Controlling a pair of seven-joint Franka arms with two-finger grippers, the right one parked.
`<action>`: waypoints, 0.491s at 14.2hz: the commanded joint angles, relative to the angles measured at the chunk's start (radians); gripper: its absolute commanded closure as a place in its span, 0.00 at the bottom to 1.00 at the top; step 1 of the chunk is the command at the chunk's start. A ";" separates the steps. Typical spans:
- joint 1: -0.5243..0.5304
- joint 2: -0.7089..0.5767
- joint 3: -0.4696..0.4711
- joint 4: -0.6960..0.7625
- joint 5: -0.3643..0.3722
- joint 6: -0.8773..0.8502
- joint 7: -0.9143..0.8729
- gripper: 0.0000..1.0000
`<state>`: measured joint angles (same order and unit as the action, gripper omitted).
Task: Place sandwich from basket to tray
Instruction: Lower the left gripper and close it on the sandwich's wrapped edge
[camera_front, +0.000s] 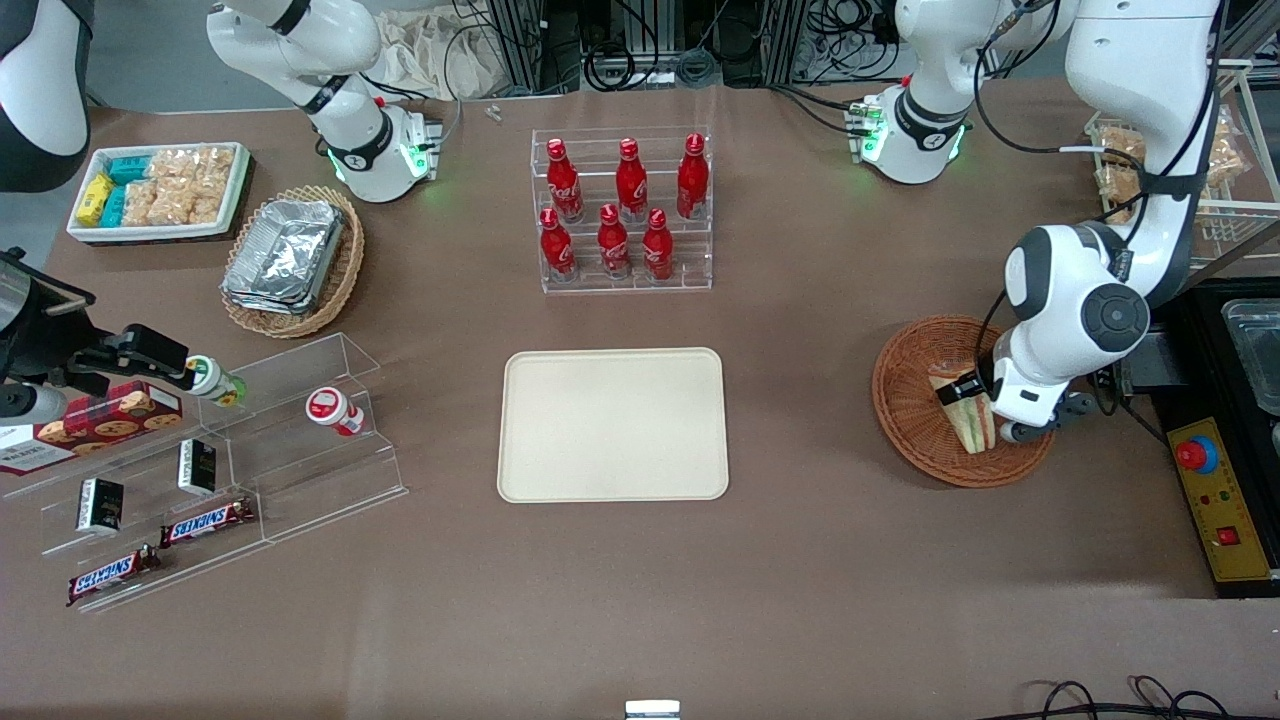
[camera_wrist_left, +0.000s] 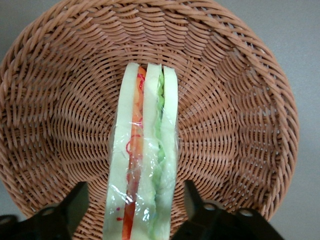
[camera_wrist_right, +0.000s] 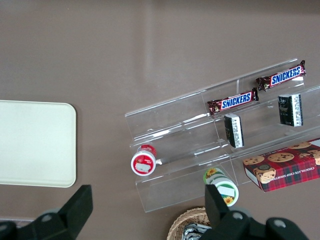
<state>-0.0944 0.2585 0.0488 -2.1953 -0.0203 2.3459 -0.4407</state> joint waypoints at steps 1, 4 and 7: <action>0.001 -0.007 -0.003 0.006 -0.012 -0.003 -0.039 0.64; -0.001 -0.044 -0.004 0.040 -0.012 -0.098 -0.050 0.94; -0.002 -0.079 -0.006 0.182 -0.009 -0.345 -0.049 0.99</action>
<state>-0.0955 0.2184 0.0473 -2.1049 -0.0214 2.1503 -0.4729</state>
